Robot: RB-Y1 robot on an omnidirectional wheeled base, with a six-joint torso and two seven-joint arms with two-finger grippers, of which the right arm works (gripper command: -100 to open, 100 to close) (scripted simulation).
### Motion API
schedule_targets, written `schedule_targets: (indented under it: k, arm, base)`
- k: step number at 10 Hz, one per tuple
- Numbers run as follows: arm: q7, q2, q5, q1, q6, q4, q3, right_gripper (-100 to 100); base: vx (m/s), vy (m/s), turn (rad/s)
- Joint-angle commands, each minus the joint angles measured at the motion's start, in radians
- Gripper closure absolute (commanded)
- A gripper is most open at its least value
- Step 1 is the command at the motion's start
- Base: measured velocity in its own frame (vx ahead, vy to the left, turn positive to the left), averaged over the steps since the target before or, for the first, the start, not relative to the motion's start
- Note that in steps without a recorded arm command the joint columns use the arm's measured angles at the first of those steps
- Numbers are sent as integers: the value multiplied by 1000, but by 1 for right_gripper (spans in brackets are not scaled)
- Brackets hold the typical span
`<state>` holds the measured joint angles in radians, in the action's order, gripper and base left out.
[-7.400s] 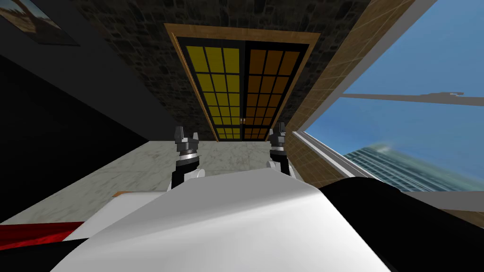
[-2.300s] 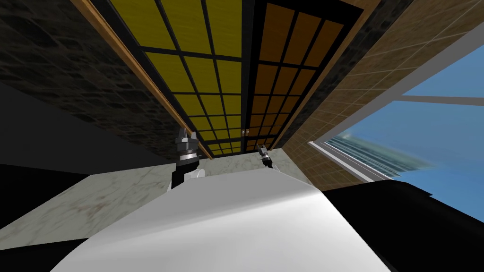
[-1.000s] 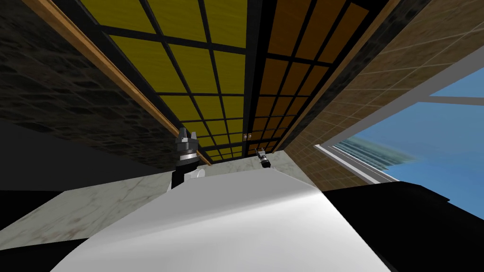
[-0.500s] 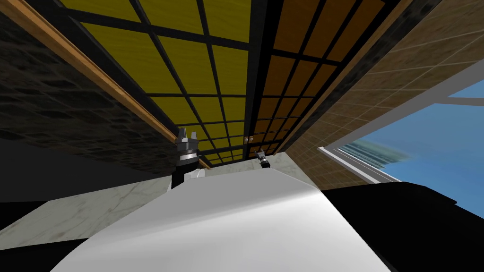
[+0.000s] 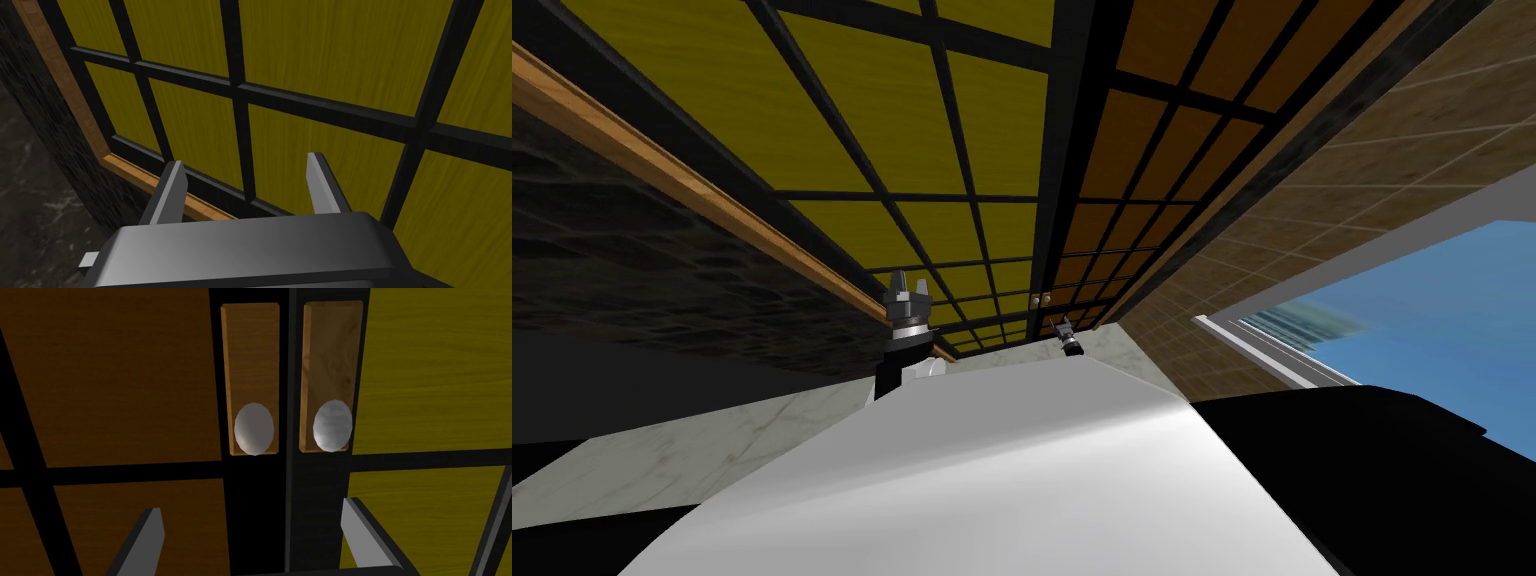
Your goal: Pull the door open
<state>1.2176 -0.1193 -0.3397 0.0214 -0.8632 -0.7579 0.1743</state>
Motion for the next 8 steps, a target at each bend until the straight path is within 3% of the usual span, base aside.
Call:
schedule_targets:
  k: [1,7,8]
  arm:
    - [-1,-6,2,15,6,-2,8,-100]
    - [17,-43,30,77,16,56,89,-100]
    - [17,-43,30,77,16,56,89,-100]
  base:
    - [-162,-14,-28]
    - [-187,-45,-8]
    - [-105,-57,12]
